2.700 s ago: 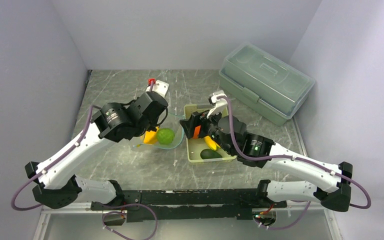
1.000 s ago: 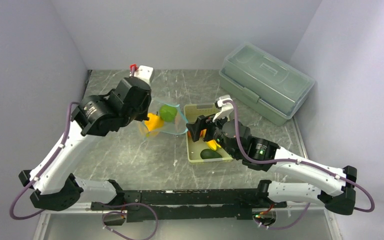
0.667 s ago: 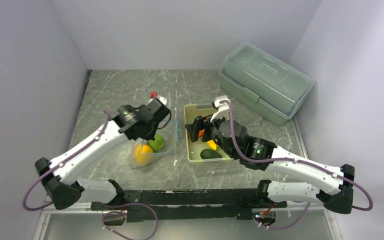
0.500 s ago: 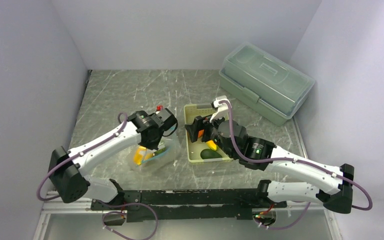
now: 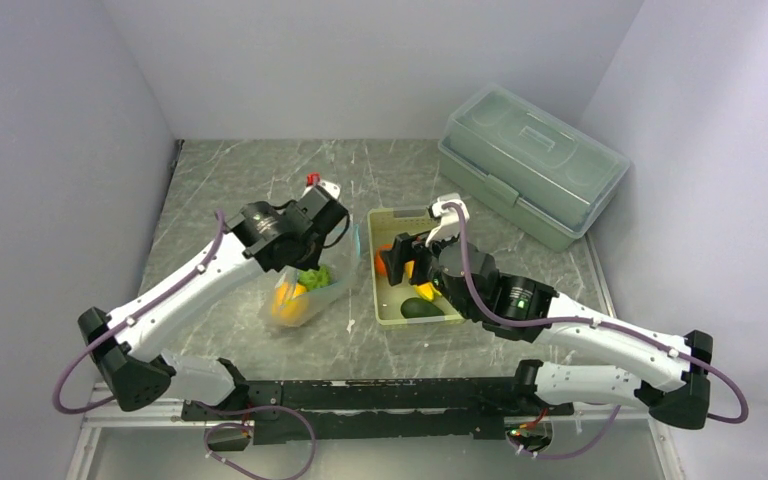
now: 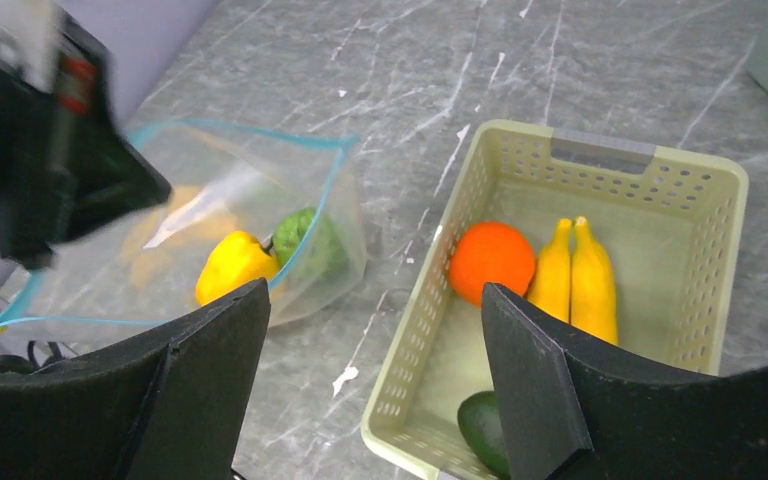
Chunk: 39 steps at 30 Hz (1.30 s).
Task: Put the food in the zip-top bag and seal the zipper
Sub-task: Adjust the zipper food storage bag at the center of the board, then pick up the fake fruit from the bin.
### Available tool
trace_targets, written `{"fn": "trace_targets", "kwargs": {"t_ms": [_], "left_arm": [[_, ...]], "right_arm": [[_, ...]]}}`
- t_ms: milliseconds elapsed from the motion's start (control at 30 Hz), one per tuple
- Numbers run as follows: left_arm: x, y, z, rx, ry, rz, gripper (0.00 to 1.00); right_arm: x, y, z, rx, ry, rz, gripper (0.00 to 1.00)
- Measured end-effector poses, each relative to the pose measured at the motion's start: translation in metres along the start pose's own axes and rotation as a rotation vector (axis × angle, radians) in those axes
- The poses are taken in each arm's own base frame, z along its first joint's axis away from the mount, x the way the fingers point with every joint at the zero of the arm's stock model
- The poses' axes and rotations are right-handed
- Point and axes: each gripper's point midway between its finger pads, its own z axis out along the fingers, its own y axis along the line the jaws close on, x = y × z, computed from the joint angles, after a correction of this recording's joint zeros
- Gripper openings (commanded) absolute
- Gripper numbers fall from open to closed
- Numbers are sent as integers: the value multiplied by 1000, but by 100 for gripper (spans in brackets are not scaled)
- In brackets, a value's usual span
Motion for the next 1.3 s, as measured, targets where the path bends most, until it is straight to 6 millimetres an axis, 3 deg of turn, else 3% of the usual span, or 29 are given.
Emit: {"fn": "trace_targets", "kwargs": {"t_ms": [133,300,433,833,1067,1300], "left_arm": [[-27,15,-27,-17,-109,-21,2],[-30,33,-41,-60,-158,-16,1],[-28,40,-39,-99,-153,3,1],[-22,57,-31,-202,-150,65,0],[-27,66,-26,-230,-164,60,0],[-12,60,-11,-192,-160,46,0]], "right_arm": [[1,-7,-3,25,5,-10,82],[2,-15,-3,65,5,-22,85],[13,-23,3,103,39,-47,86],[62,-74,42,271,233,3,87],[89,-76,59,261,331,68,86],[107,-89,78,304,373,149,84]]}}
